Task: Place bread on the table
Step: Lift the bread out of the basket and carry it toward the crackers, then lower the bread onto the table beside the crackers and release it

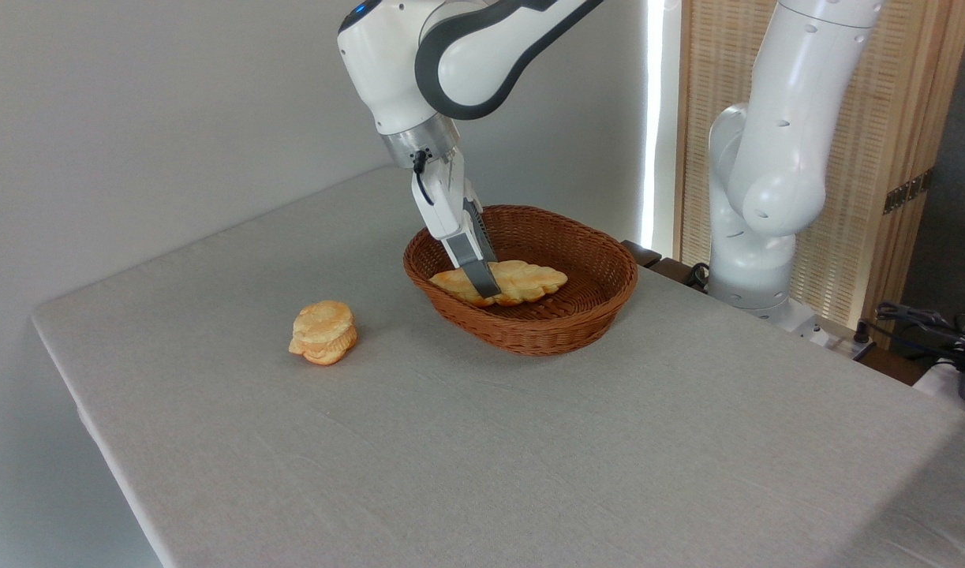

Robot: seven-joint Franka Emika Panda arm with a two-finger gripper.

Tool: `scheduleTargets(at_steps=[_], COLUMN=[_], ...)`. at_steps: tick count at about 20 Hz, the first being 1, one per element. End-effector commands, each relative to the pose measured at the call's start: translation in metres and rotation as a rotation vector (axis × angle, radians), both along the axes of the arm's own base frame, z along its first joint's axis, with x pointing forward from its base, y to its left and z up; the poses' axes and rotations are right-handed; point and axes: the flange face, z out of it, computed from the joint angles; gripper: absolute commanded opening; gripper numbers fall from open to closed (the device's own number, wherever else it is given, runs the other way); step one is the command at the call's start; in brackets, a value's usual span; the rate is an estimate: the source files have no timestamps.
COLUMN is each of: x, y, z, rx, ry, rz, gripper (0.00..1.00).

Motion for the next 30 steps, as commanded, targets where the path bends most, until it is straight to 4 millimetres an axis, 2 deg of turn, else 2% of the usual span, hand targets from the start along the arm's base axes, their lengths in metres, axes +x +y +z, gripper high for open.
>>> scheduleTargets(at_steps=[1,4,8,14,18,21,22,24,26,29,30], x=[0.0,-0.01,-0.009,0.006,0.048,0.08,0.093,0.116,0.134,0.15,0.154], y=[-0.001,0.0,-0.004,0.0,0.029,0.037,0.04,0.042,0.046,0.039,0.036], z=[0.009,0.025,0.05,0.095,0.11,0.112,0.111,0.108,0.102,0.086,0.077], rx=[-0.009,-0.012,-0.027,-0.085,-0.152,-0.173,-0.175,-0.173,-0.184,-0.166,-0.149], ry=[-0.03,-0.03,-0.057,-0.113,-0.183,-0.229,-0.242,-0.263,-0.275,-0.274,-0.264], rz=[-0.019,-0.028,-0.026,0.006,0.1,0.151,0.169,0.197,0.233,0.242,0.242], gripper=[0.48,0.48,0.49,0.5,0.51,0.51,0.51,0.61,0.61,0.62,0.73])
